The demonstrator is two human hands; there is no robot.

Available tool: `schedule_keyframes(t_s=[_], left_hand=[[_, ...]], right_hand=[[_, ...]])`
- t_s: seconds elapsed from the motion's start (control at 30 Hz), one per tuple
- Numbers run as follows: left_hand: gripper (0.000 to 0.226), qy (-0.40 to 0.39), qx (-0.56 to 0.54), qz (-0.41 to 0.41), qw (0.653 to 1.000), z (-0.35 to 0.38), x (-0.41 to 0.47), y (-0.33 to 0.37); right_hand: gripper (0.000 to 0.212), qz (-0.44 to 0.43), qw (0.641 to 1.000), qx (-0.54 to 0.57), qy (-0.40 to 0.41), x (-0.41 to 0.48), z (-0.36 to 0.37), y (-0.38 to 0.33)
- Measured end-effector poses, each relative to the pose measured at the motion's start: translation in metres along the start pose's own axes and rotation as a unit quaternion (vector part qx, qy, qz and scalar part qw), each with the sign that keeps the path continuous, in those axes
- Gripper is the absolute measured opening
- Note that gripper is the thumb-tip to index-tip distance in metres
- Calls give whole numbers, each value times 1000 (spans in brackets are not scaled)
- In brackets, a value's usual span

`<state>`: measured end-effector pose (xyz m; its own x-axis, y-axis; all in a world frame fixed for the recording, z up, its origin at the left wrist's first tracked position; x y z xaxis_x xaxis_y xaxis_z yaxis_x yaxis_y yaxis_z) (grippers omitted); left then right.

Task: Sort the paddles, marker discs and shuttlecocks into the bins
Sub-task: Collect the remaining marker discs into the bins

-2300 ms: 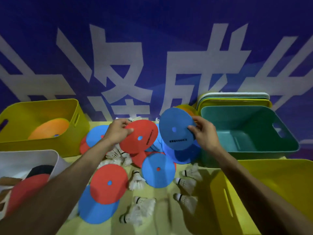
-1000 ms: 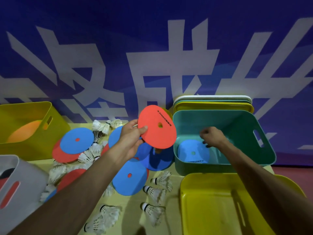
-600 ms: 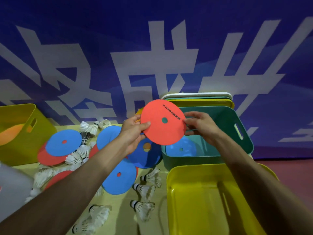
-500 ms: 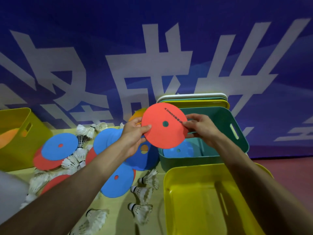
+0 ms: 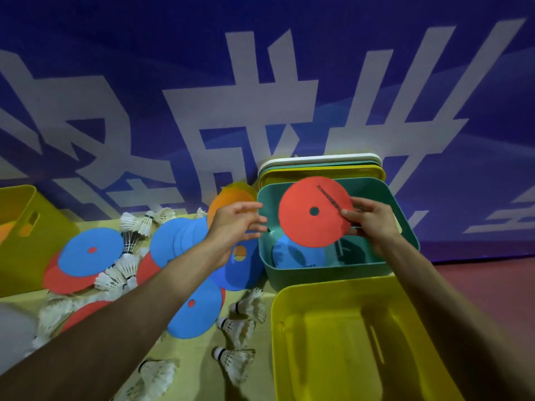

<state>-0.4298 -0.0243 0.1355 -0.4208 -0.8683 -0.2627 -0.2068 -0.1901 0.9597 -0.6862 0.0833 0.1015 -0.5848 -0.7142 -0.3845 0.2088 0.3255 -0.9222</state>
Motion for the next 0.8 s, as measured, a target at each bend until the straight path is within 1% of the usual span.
schedule_keyframes(t_s=[0.1, 0.2, 0.33, 0.47, 0.57, 0.7, 0.8], left_hand=[[24, -15, 26, 13, 999, 1, 0, 3], [21, -32, 47, 23, 998, -2, -2, 2], [20, -36, 77, 30, 996, -15, -6, 1], [24, -16, 97, 46, 994, -30, -9, 3], [25, -24, 119, 53, 991, -38, -12, 2], [25, -21, 121, 56, 991, -49, -15, 0], [23, -19, 115, 52, 992, -53, -18, -2]], right_hand=[[33, 20, 997, -66, 38, 15, -6, 16], [35, 28, 987, -155, 44, 23, 3, 23], [31, 40, 968, -246, 21, 32, 28, 29], [35, 39, 936, -348, -12, 42, 50, 41], [37, 47, 929, -367, -22, 47, 60, 52], [30, 67, 943, -322, -50, 45, 68, 63], [30, 66, 939, -330, -65, 47, 71, 66]])
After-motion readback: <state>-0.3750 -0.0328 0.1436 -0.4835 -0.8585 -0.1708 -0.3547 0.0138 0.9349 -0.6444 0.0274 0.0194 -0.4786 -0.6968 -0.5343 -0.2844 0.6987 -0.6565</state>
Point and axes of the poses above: each hand's wrist, its own x-axis towards the middle knuckle, its own z-axis out of the palm, y = z × x, the point moved 5 cm from there along x, towards the middle knuckle, and after that the axes turned 5 degrees about z, right-handed, at the moved point
